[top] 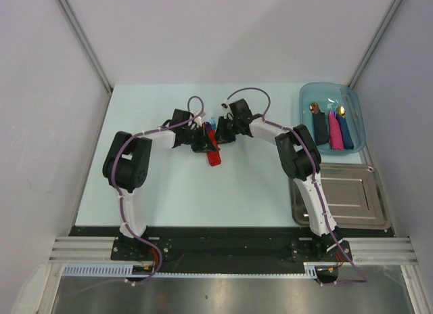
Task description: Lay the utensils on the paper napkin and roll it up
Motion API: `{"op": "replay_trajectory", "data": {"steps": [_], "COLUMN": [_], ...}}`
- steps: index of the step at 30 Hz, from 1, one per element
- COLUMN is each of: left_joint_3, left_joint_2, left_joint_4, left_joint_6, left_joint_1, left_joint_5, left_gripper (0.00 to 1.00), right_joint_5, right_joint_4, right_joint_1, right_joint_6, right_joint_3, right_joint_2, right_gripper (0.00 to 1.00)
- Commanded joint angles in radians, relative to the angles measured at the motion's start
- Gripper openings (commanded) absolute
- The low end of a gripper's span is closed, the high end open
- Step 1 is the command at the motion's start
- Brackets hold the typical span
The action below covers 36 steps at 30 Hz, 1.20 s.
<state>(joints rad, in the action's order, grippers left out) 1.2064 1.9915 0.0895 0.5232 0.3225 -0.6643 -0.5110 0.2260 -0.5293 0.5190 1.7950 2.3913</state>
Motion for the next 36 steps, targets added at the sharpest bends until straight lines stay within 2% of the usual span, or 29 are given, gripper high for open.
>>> {"op": "replay_trajectory", "data": {"steps": [1, 9, 11, 19, 24, 29, 32, 33, 35, 36], "left_joint_3": [-0.002, -0.039, -0.056, -0.071, -0.067, -0.054, -0.05, -0.047, -0.038, -0.038], "left_joint_2": [0.041, 0.087, 0.069, 0.035, 0.049, 0.085, 0.119, 0.127, 0.145, 0.15], "left_joint_4": [-0.013, -0.134, -0.196, -0.27, -0.278, -0.189, -0.143, -0.133, -0.111, -0.109], "left_joint_6": [0.009, 0.08, 0.121, 0.196, 0.201, 0.141, 0.115, 0.101, 0.094, 0.09], "left_joint_1": [0.027, 0.029, 0.027, 0.027, 0.035, 0.039, 0.036, 0.035, 0.03, 0.027], "left_joint_5": [-0.041, -0.087, -0.104, -0.132, -0.138, -0.101, -0.093, -0.095, -0.107, -0.112], "left_gripper": [0.04, 0.06, 0.05, 0.03, 0.04, 0.06, 0.17, 0.25, 0.33, 0.42], "right_joint_5": [0.132, 0.134, 0.137, 0.144, 0.14, 0.134, 0.112, 0.105, 0.083, 0.075], "right_joint_4": [0.062, 0.058, 0.058, 0.055, 0.052, 0.05, 0.052, 0.052, 0.056, 0.059], "right_joint_1": [-0.018, -0.011, -0.011, -0.006, -0.006, -0.001, 0.006, 0.009, 0.023, 0.026], "right_joint_6": [-0.042, -0.034, -0.036, -0.033, -0.028, -0.03, -0.02, -0.017, -0.019, -0.022], "right_joint_3": [-0.02, -0.043, -0.048, -0.068, -0.065, -0.063, -0.06, -0.053, -0.045, -0.039], "right_joint_2": [0.039, 0.029, 0.026, 0.026, 0.029, 0.034, 0.031, 0.029, 0.016, 0.008], "right_gripper": [0.14, 0.14, 0.14, 0.13, 0.13, 0.13, 0.14, 0.15, 0.16, 0.18]}}
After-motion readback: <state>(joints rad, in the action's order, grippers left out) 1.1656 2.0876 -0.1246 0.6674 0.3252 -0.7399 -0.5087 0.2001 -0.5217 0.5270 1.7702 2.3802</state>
